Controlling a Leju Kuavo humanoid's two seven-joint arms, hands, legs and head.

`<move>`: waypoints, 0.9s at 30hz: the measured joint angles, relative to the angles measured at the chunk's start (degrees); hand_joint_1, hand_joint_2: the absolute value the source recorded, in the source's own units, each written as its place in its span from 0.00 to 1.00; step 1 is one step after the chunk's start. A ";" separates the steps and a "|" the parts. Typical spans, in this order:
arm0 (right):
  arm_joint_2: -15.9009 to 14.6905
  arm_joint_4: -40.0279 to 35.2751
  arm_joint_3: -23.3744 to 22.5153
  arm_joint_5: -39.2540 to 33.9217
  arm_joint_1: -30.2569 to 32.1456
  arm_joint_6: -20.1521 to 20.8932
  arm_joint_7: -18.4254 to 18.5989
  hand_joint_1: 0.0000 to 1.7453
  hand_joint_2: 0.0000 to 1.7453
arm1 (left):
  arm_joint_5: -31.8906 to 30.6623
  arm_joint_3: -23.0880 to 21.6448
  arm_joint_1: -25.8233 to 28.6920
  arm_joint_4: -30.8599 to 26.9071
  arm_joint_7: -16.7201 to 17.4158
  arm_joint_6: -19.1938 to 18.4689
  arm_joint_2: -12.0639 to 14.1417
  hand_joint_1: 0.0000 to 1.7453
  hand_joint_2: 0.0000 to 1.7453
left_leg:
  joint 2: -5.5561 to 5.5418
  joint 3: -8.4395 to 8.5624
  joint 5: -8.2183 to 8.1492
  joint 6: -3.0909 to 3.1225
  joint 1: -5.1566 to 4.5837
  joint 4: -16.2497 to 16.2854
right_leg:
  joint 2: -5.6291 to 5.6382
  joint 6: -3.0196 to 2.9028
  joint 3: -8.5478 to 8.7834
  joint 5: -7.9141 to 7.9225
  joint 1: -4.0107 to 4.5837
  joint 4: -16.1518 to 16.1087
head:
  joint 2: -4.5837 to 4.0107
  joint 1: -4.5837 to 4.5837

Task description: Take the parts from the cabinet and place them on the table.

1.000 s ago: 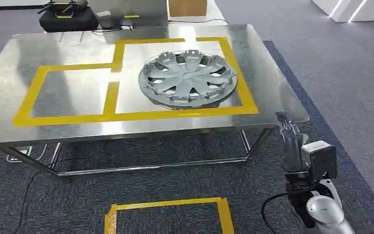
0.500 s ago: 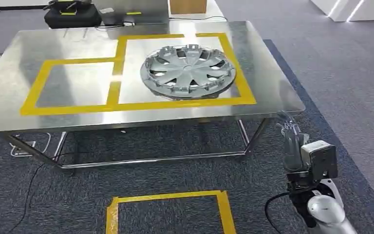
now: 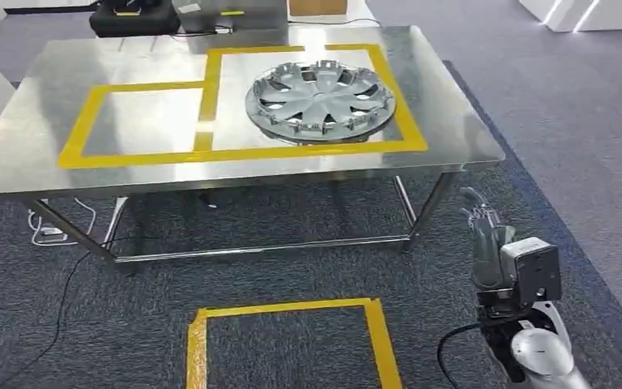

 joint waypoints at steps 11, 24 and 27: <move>0.00 0.00 -0.04 0.15 0.57 -0.15 0.02 0.00 0.00 | -0.35 0.04 0.24 0.00 0.00 0.15 0.20 0.00 1.00 | -0.24 1.24 -7.80 -2.15 0.93 14.98 | -0.59 -1.94 -8.86 7.46 0.33 0.66 | 0.00 -0.33; -0.02 -0.13 -0.92 1.40 2.02 -0.26 0.33 0.00 0.00 | -0.68 0.04 0.18 0.00 -0.48 0.28 0.35 0.00 0.00 | 0.21 8.05 -5.74 1.14 0.41 -2.57 | -0.21 1.14 -17.08 -1.40 0.06 18.56 | 0.00 -0.08; -0.02 -0.13 -0.96 2.14 2.39 -0.31 0.53 0.00 0.00 | -0.64 0.07 0.32 0.00 -0.50 0.28 0.31 0.00 0.00 | 0.27 5.75 -4.19 0.76 0.44 -2.36 | -0.23 1.06 -12.36 4.58 -0.01 14.58 | 0.00 -0.07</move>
